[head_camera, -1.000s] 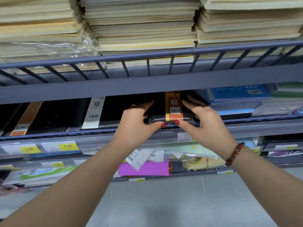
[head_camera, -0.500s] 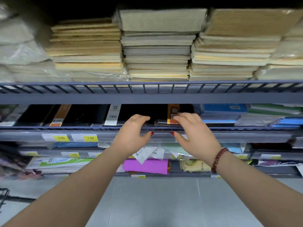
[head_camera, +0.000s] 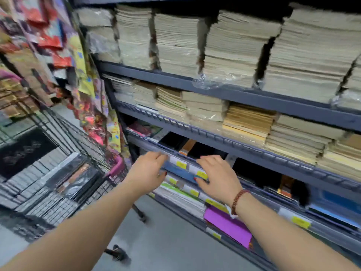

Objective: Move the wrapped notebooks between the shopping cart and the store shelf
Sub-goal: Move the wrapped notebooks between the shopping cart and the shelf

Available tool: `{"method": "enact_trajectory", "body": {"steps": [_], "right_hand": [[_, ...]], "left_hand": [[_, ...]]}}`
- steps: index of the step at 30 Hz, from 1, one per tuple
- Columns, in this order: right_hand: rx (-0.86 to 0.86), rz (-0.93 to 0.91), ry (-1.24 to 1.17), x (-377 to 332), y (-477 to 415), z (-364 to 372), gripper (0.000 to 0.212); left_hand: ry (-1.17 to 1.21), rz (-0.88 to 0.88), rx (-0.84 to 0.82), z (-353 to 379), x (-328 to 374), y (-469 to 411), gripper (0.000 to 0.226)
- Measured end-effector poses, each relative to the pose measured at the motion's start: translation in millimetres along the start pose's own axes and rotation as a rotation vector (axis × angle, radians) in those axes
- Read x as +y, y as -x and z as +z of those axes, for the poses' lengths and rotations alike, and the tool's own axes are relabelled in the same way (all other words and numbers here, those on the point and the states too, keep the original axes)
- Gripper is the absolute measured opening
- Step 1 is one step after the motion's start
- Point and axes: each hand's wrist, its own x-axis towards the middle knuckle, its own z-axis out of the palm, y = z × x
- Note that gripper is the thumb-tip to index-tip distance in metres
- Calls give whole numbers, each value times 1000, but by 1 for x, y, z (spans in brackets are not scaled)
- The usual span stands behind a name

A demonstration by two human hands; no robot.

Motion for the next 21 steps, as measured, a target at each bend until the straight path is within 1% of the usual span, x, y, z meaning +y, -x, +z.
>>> {"method": "enact_trajectory", "body": {"steps": [5,8,9,15,21], "right_hand": [[-25,-197,38,-98,-53,-16,57],[-48,-292,68,-165,-74,-17,56],[-62,-314,77,-182,-81,-16,55],[-97,-417,89,-317,-104,0,55],[-109,-471,103,-416,-122,21,52]], "left_hand": [[-73,-195,70,-61,-84,72,49],[-110,-331,101,-88,-131,122,51],[-122,-352,99,-94,-144,134,51],[-151,-417,93,-124,-240,234,50],[-112,-445,119,-131,-314,297,51]]}}
